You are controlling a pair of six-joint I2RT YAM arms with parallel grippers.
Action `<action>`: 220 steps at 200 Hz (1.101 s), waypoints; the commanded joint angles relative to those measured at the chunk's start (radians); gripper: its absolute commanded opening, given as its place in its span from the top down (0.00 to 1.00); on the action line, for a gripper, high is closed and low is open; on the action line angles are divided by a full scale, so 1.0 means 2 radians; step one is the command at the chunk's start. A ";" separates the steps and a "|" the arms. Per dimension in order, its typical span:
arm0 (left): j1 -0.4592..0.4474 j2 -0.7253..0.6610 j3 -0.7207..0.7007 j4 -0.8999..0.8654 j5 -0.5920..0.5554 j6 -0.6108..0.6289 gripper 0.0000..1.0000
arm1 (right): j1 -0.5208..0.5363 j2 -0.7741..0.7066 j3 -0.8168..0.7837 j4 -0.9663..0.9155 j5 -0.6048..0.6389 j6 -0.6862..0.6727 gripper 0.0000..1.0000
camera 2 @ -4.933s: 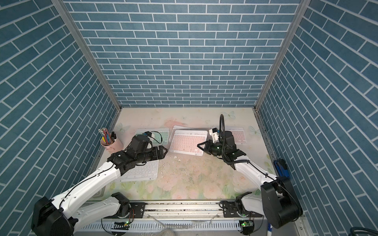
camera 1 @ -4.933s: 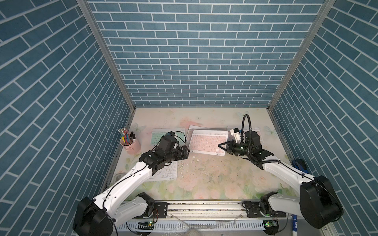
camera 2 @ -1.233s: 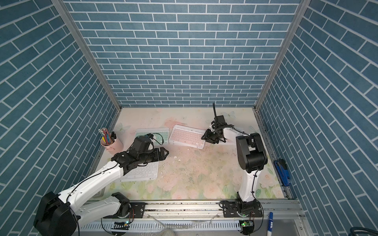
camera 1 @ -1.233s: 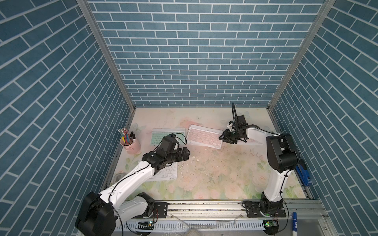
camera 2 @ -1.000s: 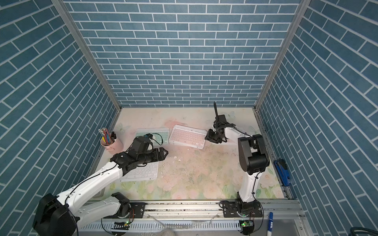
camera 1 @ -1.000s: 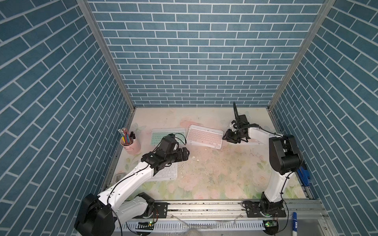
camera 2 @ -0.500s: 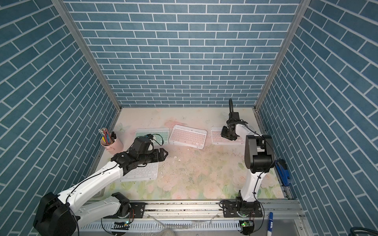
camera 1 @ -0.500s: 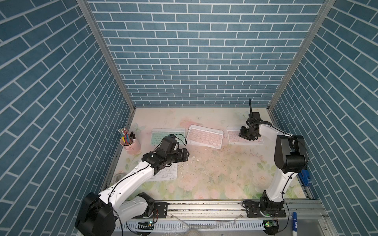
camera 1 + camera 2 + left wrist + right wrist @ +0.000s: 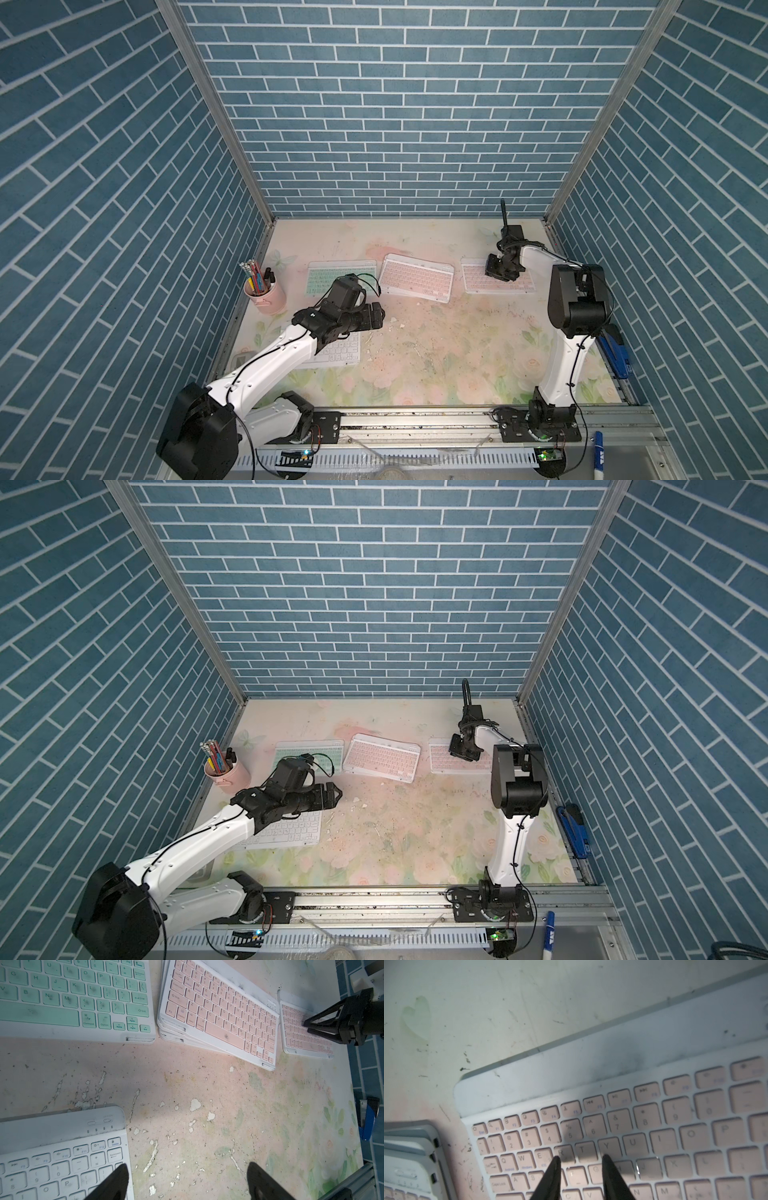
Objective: Stack the numeric keypads
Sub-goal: Move the numeric keypad to the center of the board.
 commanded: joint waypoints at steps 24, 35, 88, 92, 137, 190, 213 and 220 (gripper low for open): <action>-0.001 0.003 0.004 0.006 -0.001 0.007 0.10 | 0.000 -0.002 -0.046 -0.016 0.008 -0.012 0.65; -0.001 0.002 0.002 0.009 0.000 0.006 0.10 | 0.000 -0.008 -0.059 -0.007 0.008 -0.011 0.65; -0.001 -0.006 0.001 0.010 0.004 0.002 0.10 | 0.004 -0.025 -0.078 -0.044 0.006 0.002 0.66; -0.001 -0.007 0.001 0.010 0.003 0.002 0.10 | 0.005 -0.027 -0.080 -0.047 0.006 0.003 0.66; -0.001 -0.022 -0.001 0.001 -0.001 0.002 0.10 | 0.015 -0.045 -0.104 -0.076 0.011 0.021 0.67; -0.002 -0.047 -0.004 -0.015 -0.007 0.003 0.10 | 0.042 -0.095 -0.151 -0.099 0.000 0.046 0.68; -0.001 -0.057 -0.005 -0.021 -0.008 0.004 0.10 | 0.058 -0.122 -0.180 -0.105 0.001 0.058 0.68; -0.001 -0.061 -0.005 -0.023 -0.008 0.004 0.10 | 0.063 -0.130 -0.191 -0.106 0.004 0.063 0.68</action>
